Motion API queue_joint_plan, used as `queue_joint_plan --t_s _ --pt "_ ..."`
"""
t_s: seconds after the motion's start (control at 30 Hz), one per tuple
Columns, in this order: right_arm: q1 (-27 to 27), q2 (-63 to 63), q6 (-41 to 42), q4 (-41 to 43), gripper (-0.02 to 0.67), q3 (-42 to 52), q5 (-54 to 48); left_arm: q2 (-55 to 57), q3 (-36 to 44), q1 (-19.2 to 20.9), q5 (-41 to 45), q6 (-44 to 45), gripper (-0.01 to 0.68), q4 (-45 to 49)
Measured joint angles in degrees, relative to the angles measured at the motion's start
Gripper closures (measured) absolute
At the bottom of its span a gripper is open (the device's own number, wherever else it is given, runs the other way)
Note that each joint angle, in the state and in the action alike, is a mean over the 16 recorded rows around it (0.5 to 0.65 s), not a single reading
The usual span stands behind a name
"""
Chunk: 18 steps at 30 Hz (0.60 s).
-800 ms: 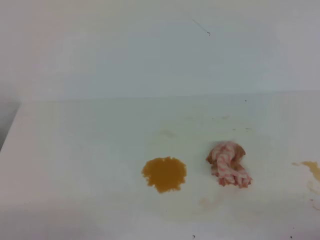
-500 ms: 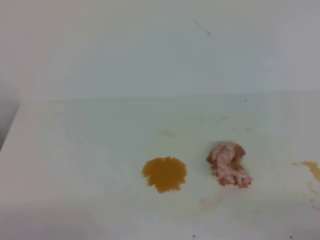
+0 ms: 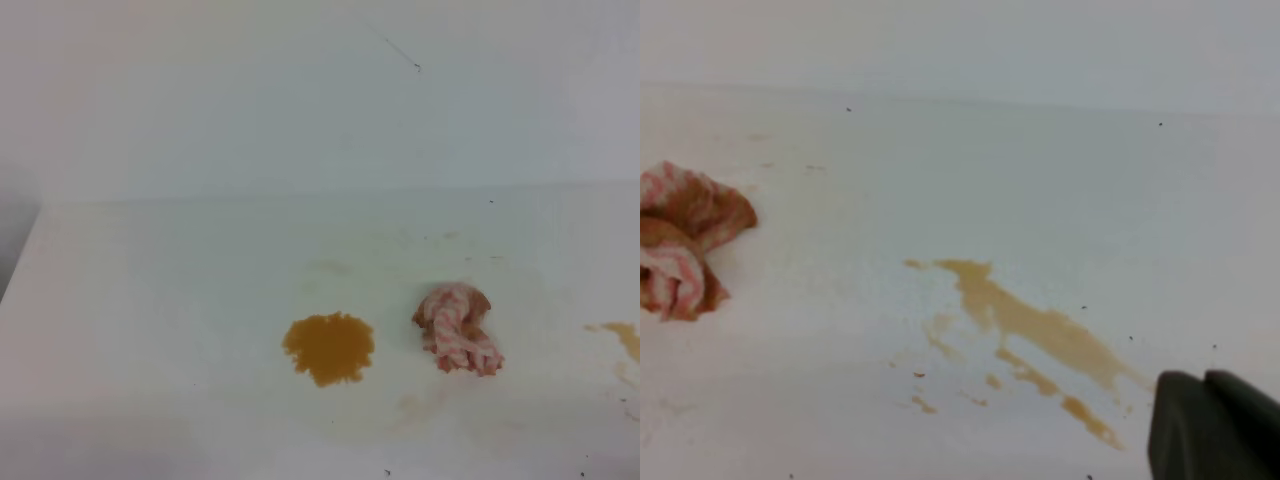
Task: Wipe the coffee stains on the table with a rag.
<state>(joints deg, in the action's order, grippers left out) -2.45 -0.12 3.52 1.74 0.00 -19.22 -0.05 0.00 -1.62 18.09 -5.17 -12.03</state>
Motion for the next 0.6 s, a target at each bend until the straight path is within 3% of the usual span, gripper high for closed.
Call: queue_joint_plan --t_s 0.6 --pt "0.0 0.0 0.0 0.0 0.651 0.0 0.0 0.0 0.0 0.0 -0.3 0.0 0.674 0.0"
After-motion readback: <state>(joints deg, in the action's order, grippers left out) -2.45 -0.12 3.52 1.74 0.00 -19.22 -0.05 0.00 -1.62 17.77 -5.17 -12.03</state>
